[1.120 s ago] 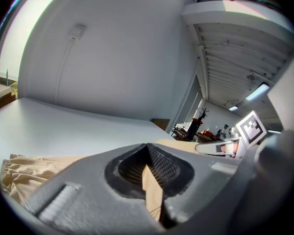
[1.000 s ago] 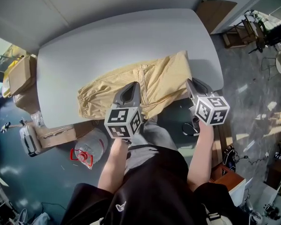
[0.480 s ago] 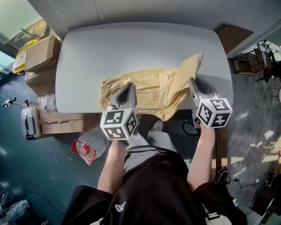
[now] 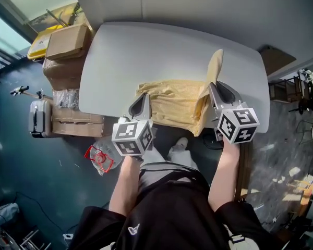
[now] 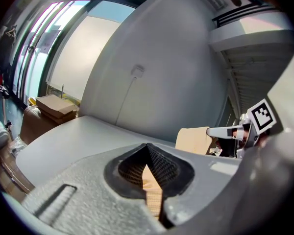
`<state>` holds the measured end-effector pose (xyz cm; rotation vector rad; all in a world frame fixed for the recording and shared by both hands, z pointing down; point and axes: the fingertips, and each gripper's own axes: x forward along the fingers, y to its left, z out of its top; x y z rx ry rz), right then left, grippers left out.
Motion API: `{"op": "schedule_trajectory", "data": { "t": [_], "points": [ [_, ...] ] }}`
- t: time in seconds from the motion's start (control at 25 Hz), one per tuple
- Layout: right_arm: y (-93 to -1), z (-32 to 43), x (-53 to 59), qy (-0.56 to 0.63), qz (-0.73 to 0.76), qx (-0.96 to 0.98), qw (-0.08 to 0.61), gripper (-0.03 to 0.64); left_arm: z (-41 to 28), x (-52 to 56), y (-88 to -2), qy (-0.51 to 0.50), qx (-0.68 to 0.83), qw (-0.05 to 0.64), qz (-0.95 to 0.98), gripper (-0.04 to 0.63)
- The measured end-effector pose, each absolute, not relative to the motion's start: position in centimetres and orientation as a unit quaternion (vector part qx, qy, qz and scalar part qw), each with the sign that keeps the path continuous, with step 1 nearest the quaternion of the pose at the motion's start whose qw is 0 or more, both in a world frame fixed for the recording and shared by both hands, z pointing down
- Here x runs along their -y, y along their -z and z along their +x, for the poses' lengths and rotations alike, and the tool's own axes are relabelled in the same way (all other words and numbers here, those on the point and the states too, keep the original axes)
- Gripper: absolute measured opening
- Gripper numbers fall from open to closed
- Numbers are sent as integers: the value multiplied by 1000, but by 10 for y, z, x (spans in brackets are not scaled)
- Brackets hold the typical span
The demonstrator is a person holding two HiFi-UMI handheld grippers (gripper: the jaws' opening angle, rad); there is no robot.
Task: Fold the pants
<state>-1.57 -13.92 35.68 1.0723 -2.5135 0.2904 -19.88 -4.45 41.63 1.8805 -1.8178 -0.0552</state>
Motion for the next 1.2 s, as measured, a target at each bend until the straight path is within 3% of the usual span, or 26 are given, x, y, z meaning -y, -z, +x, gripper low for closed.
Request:
{"op": "schedule_trajectory", "data": {
  "t": [0.28,0.64,1.08,1.2],
  "points": [
    [-385,-119,116,-90,283,924,239,54,-258,25,-408,24,703,248,666,3],
    [-527,-235,47,-108,109,915,372,54,-315,-25,-447,4,745,293,599,3],
    [-615,-262,6,-158,87,894,410,63,-334,-61,-505,-6,750,344,565,3],
    [-619,-265,1,-184,80,891,408,113,-327,-55,-505,-6,743,344,574,3]
  ]
}}
